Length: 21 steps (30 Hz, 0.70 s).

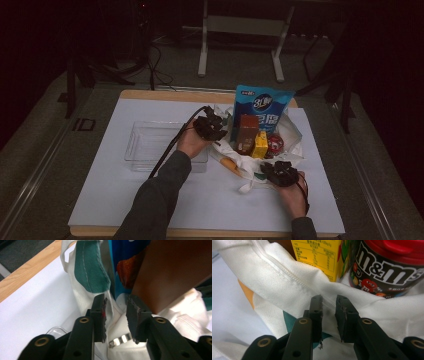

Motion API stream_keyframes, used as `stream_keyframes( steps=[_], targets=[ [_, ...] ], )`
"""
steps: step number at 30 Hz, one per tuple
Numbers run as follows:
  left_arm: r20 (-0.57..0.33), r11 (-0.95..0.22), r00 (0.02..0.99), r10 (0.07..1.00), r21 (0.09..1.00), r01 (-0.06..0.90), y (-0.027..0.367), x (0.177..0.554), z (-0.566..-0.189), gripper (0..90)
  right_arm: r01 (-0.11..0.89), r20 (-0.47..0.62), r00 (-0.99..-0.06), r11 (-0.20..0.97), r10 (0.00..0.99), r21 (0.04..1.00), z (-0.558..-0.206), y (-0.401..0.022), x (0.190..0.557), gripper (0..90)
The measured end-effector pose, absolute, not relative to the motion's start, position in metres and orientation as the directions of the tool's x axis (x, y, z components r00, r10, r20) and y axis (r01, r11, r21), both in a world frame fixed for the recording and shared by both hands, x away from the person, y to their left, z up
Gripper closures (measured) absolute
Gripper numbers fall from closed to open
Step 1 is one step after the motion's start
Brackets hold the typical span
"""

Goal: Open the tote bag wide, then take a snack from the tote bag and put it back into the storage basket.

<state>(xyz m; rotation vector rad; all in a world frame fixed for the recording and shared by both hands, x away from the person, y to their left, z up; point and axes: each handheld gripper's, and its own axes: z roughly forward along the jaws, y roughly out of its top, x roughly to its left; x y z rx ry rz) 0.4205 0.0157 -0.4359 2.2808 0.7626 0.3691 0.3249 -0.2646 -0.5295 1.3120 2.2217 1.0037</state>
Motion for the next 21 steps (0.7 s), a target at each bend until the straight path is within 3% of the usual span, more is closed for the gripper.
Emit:
stream_keyframes(
  steps=[12,21],
  targets=[
    [0.010,-0.526,0.801,0.598,0.759,0.383,0.033,0.404,-0.413,60.8,0.573,0.014,-0.488,0.309,0.872,0.759,-0.534,-0.263,0.319,74.9],
    [0.051,-0.547,0.833,0.551,0.776,0.315,0.028,0.393,-0.400,58.5,0.567,0.016,-0.476,0.293,0.879,0.770,-0.535,-0.263,0.317,74.9]
  ],
)
